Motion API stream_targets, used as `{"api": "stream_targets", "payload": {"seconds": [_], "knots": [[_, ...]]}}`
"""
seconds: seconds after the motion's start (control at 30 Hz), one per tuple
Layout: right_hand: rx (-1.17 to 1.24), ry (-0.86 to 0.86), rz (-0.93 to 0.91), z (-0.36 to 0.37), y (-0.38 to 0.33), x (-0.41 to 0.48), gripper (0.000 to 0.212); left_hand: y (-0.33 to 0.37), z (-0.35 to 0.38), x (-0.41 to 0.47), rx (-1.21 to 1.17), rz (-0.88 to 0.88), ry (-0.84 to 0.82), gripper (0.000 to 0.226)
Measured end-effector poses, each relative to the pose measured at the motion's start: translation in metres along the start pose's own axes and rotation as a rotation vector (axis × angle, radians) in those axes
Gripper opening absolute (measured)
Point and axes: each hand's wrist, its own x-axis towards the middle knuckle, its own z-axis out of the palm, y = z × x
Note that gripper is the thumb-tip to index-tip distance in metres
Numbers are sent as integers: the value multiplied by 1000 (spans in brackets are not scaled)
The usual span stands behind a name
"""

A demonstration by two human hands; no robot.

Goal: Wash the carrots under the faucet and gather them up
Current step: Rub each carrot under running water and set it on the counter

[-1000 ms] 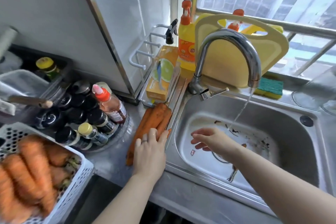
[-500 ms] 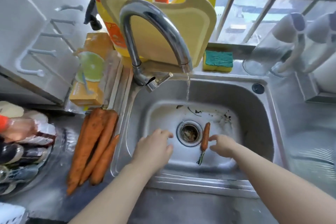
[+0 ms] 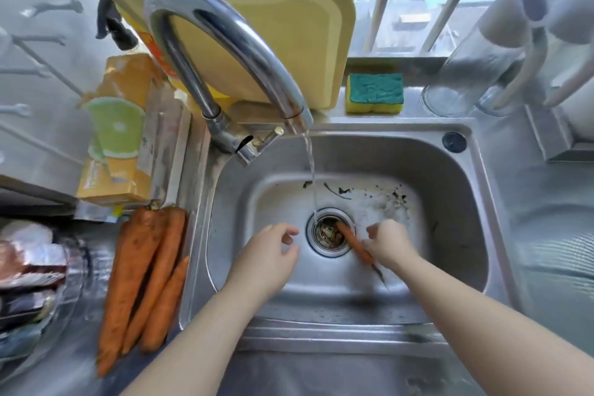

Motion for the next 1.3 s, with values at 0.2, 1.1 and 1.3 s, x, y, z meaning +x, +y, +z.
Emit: {"api": "stream_targets", "payload": {"seconds": [0.2,1.1,1.3], "knots": [[-235,-227,-102,0,-10,-31,50,9,5,3,-162,-94,-42,24],[259,-164,-357,-83,-84,-109,35,80,-14,10,-1593,-331,-37,17],[397,-188,-364,-91,-94,-130,36,99,-34,16,-1890,-381,-61,43]]}}
